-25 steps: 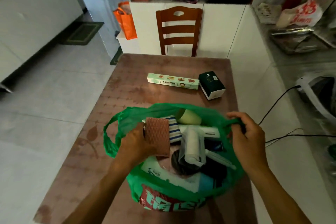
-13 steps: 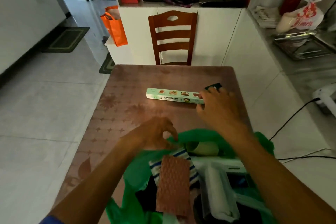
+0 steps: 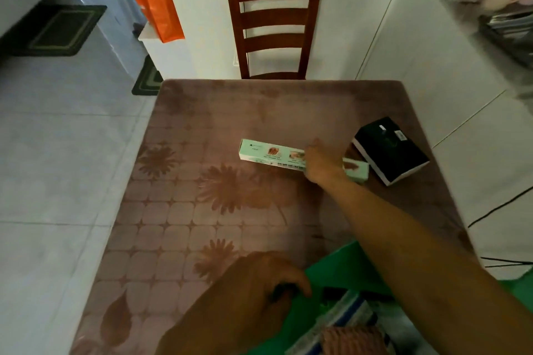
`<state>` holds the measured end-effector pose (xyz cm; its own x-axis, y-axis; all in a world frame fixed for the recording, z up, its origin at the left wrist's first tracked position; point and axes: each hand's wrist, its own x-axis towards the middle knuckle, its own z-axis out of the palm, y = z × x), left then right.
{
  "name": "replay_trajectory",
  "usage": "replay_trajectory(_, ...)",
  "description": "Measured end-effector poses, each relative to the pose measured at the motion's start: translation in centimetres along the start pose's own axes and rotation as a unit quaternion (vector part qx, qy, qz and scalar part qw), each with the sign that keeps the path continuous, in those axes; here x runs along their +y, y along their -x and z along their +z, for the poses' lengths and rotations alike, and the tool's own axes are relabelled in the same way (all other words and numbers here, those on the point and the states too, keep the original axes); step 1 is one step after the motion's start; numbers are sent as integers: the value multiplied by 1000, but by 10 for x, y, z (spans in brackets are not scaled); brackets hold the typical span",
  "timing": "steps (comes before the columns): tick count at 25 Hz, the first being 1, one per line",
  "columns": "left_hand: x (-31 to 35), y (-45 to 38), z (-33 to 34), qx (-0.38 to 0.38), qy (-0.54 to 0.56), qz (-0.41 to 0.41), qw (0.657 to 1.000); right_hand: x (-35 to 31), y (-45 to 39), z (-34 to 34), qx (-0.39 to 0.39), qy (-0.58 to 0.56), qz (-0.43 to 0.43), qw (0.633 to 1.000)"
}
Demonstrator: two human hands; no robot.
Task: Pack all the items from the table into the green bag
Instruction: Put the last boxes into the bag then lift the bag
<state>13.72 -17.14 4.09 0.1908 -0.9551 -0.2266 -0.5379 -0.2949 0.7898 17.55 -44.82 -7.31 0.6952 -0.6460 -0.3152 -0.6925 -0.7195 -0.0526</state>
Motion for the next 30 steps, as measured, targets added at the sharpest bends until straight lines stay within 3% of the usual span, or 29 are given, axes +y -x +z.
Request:
replay_trajectory(2, 2, 4, -5, 6, 9, -27, 1000, 3, 16, -11, -24, -26, -13, 999)
replay_trajectory(4, 6, 12, -4, 10, 39, -55, 998, 15, 48, -37, -27, -187, -33, 981)
replay_trajectory(7, 17, 39, 2, 16, 108, -101, 989, 40, 119, -93, 17, -462, -52, 885)
replay_trajectory(10, 29, 76, 16, 24, 97, -167, 981, 74, 209, -140, 97, -614, -75, 779)
replay_trajectory(12, 43, 96, 36, 107, 35, -230, 967, 94, 270, -152, 101, -678, -122, 718)
replay_trajectory(14, 61, 107, 56, 212, -16, -243, 947, 105, 323, -145, 60, -699, -166, 693)
replay_trajectory(15, 71, 111, 61, 251, -35, -223, 941, 108, 342, -140, 45, -675, -192, 711)
replay_trajectory(16, 84, 113, 64, 281, -60, -194, 938, 111, 355, -135, 41, -615, -225, 755)
replay_trajectory(18, 110, 113, 64, 309, -104, -141, 935, 119, 363, -130, 37, -406, -289, 866)
replay_trajectory(19, 123, 111, 63, 318, -113, -126, 933, 120, 364, -131, 29, -300, -319, 898)
replay_trajectory(21, 143, 112, 64, 348, -104, -80, 928, 119, 367, -135, 24, -147, -393, 907)
replay_trajectory(24, 151, 123, 72, 343, 13, 18, 939, 105, 373, -134, 72, 12, -439, 896)
replay_trajectory(26, 145, 126, 68, 341, 46, -11, 939, 109, 370, -128, 80, 87, -387, 915)
replay_trajectory(28, 142, 123, 60, 332, 78, -61, 938, 122, 358, -113, 35, 152, -302, 940)
replay_trajectory(30, 141, 121, 55, 295, 116, -78, 945, 132, 347, -89, -4, 147, -260, 954)
